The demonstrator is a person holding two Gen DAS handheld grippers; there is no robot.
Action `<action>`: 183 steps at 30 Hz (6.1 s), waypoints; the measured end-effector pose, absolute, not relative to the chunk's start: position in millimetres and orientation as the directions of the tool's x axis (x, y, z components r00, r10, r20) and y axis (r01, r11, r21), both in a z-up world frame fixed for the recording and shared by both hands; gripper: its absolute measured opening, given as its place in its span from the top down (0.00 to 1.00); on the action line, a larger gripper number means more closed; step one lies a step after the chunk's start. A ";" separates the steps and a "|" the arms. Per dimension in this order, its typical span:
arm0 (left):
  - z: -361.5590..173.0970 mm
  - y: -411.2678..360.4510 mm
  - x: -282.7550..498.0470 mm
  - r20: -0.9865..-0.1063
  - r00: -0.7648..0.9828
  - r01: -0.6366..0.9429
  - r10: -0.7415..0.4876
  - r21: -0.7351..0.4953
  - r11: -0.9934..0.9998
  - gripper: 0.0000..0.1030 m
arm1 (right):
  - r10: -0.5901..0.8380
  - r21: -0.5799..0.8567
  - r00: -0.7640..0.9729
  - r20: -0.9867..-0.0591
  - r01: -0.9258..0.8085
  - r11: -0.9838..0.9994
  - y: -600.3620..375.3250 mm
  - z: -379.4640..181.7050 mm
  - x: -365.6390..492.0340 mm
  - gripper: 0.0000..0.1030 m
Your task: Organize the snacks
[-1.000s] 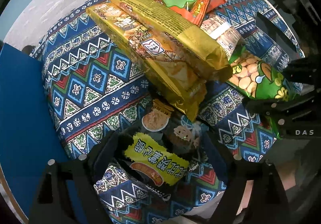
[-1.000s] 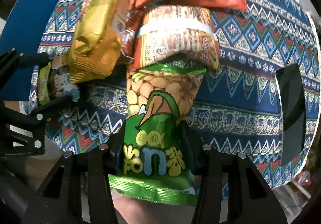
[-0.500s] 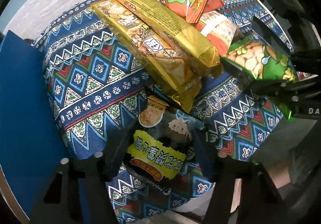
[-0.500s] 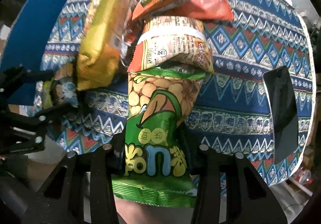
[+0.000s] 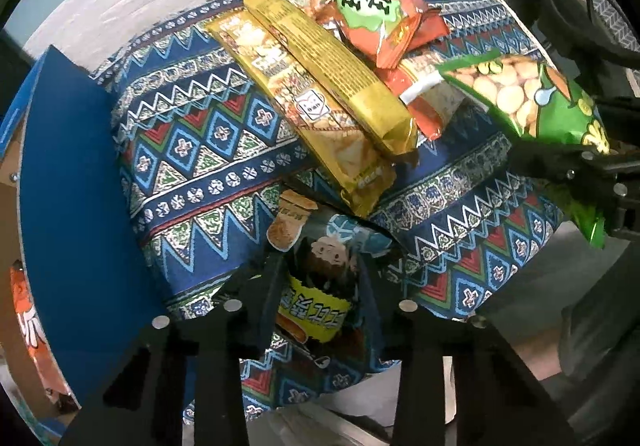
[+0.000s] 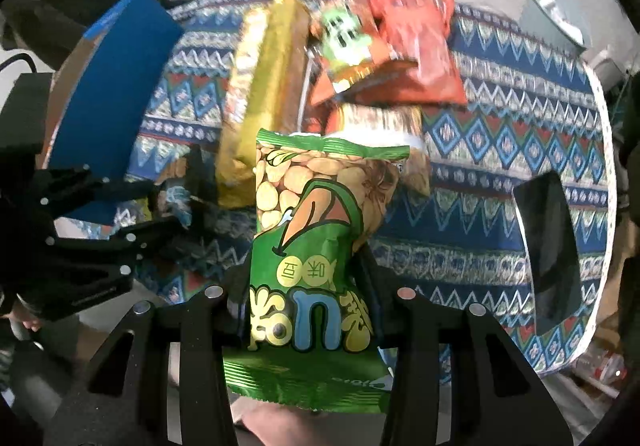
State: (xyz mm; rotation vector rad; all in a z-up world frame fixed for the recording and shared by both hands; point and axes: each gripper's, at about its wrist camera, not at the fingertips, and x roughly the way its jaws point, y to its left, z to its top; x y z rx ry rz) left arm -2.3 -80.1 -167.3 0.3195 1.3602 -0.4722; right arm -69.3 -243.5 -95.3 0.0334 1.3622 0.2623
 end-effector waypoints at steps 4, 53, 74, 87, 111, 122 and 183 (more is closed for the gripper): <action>-160.2 -76.2 -0.9 -0.975 0.168 0.482 -0.145 -0.047 0.875 0.73 | 0.213 0.179 0.208 -0.955 -0.172 0.969 -235.9 -83.3 -63.7 0.59; -13.3 27.8 -0.6 -0.805 0.513 0.284 -0.297 -0.167 0.944 0.91 | 0.293 0.180 0.387 -0.874 -0.302 0.936 -142.8 3.7 -31.1 0.59; -48.4 38.4 2.3 -0.834 0.439 0.230 -0.335 -0.256 0.939 0.40 | 0.267 0.167 0.361 -0.894 -0.286 0.944 -129.2 -12.7 -17.3 0.59; -96.3 -24.4 6.7 -0.905 0.316 0.306 -0.285 -0.187 0.934 0.29 | 0.236 0.179 0.379 -0.895 -0.180 0.967 -197.7 -19.9 -28.6 0.59; -196.8 -68.2 27.3 -0.981 0.195 0.378 -0.010 0.066 0.923 0.17 | 0.246 0.215 0.366 -0.898 -0.125 0.969 -241.7 -34.0 -40.8 0.59; -206.5 -53.4 29.2 -0.983 0.177 0.359 -0.048 0.019 0.933 0.39 | 0.243 0.207 0.356 -0.902 -0.139 0.969 -235.9 -37.0 -39.5 0.59; -62.0 174.6 6.1 -0.865 0.501 -0.128 -0.014 -0.090 0.988 0.42 | 0.379 0.210 0.277 -0.883 -0.490 0.846 34.0 -18.7 2.6 0.58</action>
